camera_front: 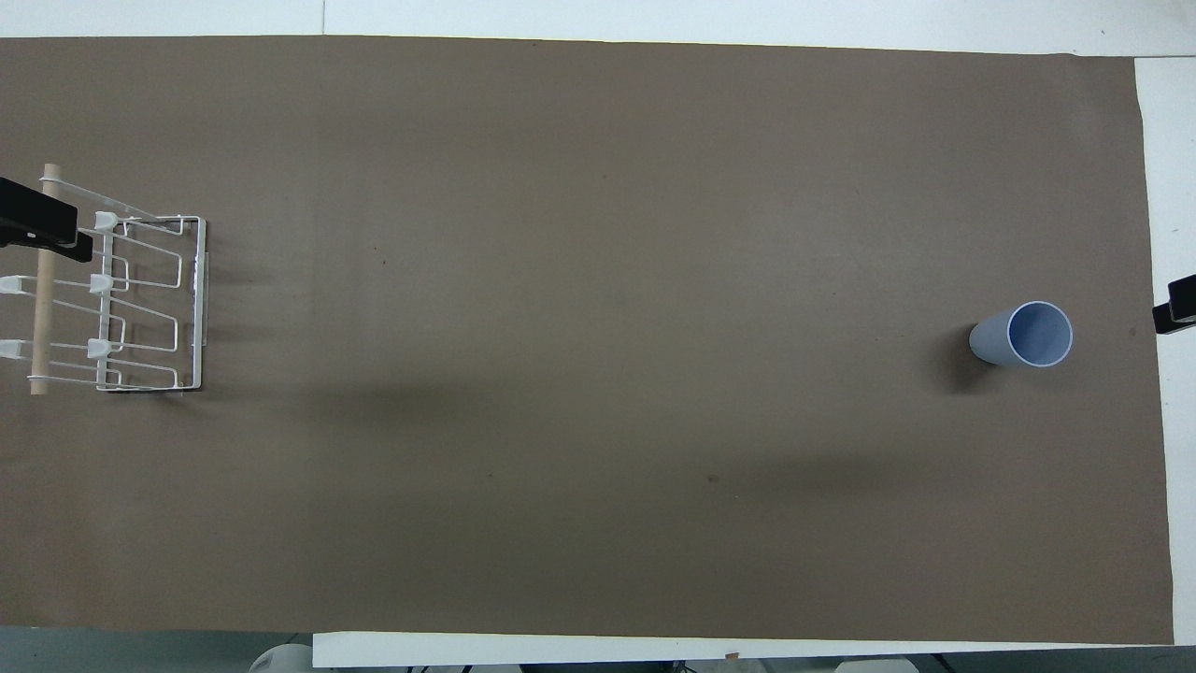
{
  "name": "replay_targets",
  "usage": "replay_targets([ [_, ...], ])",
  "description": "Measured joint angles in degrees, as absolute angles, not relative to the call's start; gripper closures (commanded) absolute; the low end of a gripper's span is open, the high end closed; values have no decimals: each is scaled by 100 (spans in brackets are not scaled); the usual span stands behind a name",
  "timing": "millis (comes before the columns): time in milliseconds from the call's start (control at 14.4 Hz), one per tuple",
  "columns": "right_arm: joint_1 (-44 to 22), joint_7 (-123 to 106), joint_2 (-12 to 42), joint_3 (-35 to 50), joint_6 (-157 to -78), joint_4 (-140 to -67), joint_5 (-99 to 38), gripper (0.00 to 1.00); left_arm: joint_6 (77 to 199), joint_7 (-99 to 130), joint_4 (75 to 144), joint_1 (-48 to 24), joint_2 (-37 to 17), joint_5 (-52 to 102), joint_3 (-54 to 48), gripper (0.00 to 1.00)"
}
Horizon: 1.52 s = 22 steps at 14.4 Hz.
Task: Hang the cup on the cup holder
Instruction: 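Grasp the light blue cup with the right gripper and lift it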
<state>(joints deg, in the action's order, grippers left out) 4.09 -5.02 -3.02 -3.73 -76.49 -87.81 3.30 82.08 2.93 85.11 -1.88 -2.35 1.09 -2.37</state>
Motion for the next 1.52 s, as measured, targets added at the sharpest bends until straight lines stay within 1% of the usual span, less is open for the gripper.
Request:
replay_targets([
  [415, 407, -501, -319, -356, -7745, -8868, 326, 0, 8208, 293, 8511, -188, -235, 109, -237, 0],
  [485, 411, -509, -379, -361, -8005, -9092, 325, 0, 8208, 293, 8511, -188, -235, 109, -237, 0],
  [554, 417, -594, -487, -373, -8475, -9474, 322, 0, 8208, 293, 8511, -188, -235, 109, -237, 0],
  [762, 630, -1268, -735, -390, -10092, -10971, 213, 0, 8208, 293, 8511, -188, -235, 109, -237, 0],
  [900, 867, -1699, -593, -414, -10872, -11591, 21, 0, 8208, 293, 8511, -188, -235, 109, -237, 0],
  [1108, 1101, -2279, -126, -427, -11440, -11881, -7, 0, 8206, 293, 8511, -201, -235, 109, -243, 0],
  [1315, 1301, -2734, 188, -434, -11908, -11995, -23, 4, 8152, 293, 8512, -224, -235, 109, -264, 0],
  [1385, 1307, -2774, 229, -432, -12062, -12059, -29, 8, 8125, 293, 8511, -232, -234, 109, -268, 0],
  [1523, 1298, -2835, 299, -414, -12253, -12200, -31, 22, 8109, 328, 8512, -257, -233, 109, -271, 0],
])
